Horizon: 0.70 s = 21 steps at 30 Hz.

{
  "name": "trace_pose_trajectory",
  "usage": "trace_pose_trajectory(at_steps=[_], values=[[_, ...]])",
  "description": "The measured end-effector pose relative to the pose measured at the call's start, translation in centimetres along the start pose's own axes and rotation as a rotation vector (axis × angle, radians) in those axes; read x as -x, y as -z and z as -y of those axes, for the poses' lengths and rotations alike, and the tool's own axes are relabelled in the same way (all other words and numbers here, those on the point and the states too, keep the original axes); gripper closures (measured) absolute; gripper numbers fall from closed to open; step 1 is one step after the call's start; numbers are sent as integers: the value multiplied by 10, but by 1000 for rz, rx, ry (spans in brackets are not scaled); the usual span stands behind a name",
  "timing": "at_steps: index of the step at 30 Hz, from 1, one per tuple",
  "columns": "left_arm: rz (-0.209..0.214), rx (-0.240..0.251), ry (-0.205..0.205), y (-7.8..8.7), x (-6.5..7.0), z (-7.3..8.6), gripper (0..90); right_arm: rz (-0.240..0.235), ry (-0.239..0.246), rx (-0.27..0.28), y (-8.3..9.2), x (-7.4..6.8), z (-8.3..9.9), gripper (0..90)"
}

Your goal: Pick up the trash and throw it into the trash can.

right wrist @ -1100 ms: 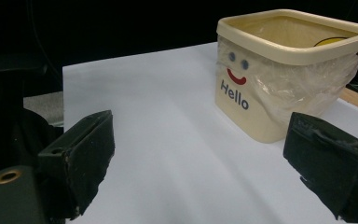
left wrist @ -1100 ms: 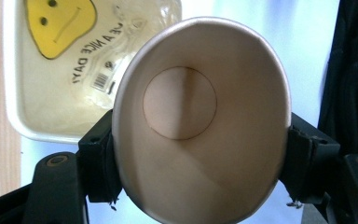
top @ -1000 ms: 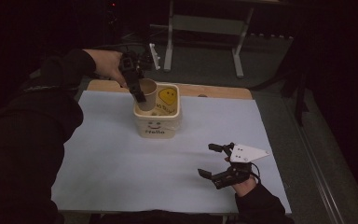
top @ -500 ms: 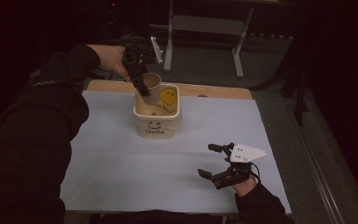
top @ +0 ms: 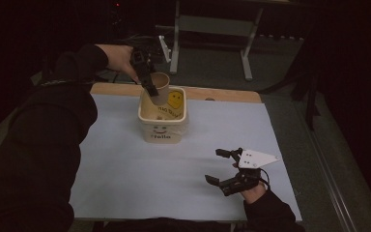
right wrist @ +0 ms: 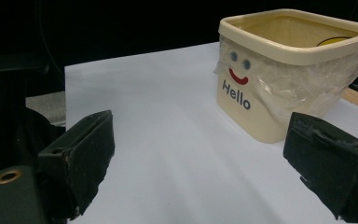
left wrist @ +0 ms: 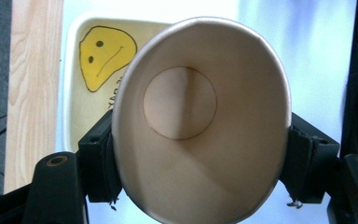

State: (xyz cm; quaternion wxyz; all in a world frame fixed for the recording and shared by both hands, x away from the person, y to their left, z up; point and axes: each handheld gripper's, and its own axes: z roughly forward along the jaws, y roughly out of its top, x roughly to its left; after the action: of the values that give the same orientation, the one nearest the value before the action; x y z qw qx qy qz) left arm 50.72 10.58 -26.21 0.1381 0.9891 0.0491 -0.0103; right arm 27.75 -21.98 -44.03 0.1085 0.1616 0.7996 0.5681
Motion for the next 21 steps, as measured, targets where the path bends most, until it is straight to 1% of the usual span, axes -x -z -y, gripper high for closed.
trace_pose_trajectory(at_steps=[7,8,10,14,20,21], values=[[-9,1,2,1,-5,-3,282,-1,-1,-2,-1,0,0,86],[-9,4,7,2,-6,-4,282,-2,0,-3,-1,0,0,86],[-9,4,2,2,-6,-5,282,-1,-2,-2,-1,0,0,86],[-16,-4,-2,2,-7,-10,282,-4,-2,-3,-1,1,0,87],[-20,-7,3,0,-10,-12,279,-4,-1,-4,-1,0,0,86],[-21,-14,3,0,-10,-12,273,-4,-1,-5,-1,0,1,87]])
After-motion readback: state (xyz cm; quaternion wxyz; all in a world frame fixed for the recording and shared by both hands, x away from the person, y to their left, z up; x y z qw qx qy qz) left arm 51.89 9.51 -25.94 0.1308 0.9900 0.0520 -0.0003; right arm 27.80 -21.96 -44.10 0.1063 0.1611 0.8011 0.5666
